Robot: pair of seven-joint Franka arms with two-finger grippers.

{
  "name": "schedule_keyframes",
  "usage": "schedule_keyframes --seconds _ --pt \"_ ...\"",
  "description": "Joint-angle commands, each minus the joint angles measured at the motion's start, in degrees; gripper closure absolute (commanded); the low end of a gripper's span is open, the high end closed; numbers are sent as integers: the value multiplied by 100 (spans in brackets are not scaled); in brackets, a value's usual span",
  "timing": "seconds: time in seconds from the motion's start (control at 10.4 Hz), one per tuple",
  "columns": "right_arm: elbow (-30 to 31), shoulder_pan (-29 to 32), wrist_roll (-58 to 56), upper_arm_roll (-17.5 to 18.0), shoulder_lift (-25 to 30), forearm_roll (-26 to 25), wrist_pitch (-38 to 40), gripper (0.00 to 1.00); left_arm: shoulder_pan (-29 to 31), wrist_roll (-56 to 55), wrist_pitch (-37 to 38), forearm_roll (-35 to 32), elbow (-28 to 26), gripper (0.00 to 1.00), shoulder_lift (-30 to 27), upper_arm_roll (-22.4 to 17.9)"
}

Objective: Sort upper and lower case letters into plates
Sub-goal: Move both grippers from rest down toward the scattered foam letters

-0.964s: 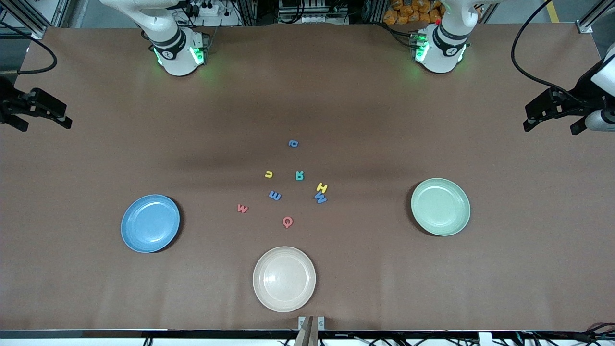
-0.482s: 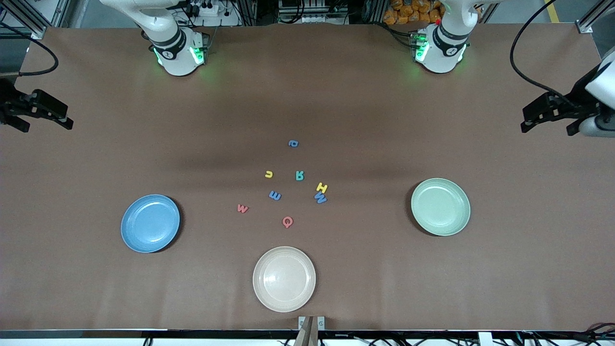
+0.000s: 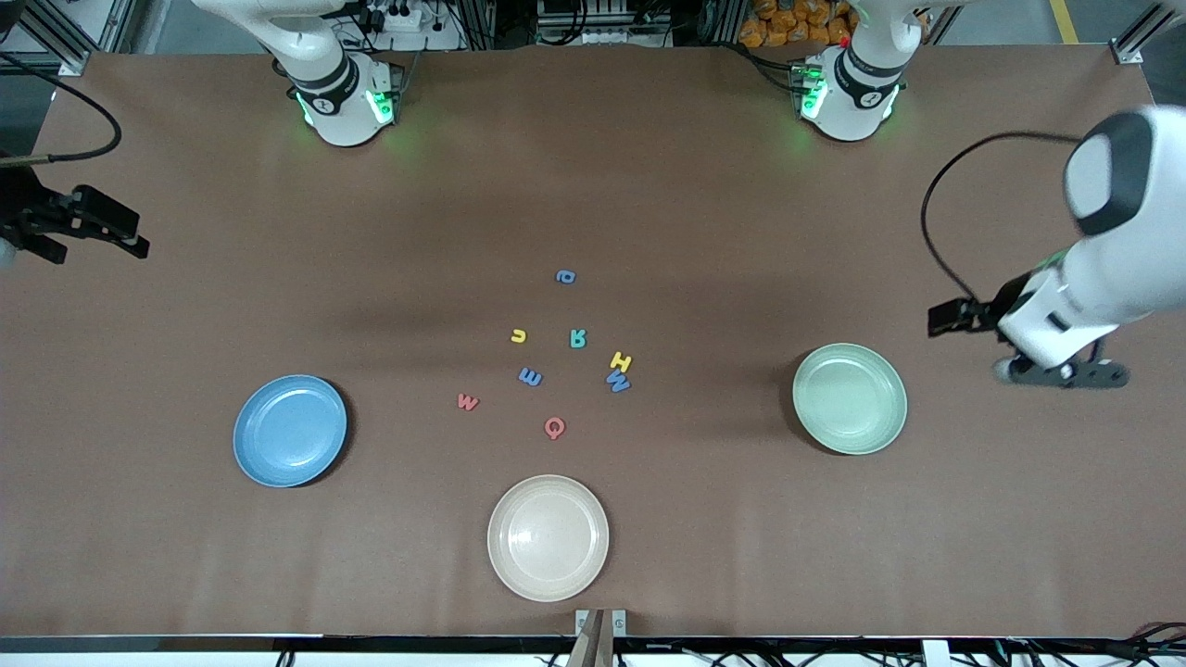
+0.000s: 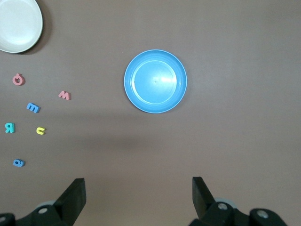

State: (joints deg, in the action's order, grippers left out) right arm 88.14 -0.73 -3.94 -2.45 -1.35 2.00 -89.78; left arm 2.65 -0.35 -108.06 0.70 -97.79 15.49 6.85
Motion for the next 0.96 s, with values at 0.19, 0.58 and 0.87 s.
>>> schedule_keyframes --seconds 0.19,0.58,0.87 --pt "-192 -31 24 42 -400 -209 -592 0 -586 -613 -1241 -105 -171 0 665 27" --pt "-148 -646 86 42 -1338 -270 -1303 0 -1563 -1546 -1296 -867 550 0 1342 27" --pt "-314 -1040 1759 60 -2525 55 -2215 0 -1994 -1564 -1689 -1063 867 0 1589 35"
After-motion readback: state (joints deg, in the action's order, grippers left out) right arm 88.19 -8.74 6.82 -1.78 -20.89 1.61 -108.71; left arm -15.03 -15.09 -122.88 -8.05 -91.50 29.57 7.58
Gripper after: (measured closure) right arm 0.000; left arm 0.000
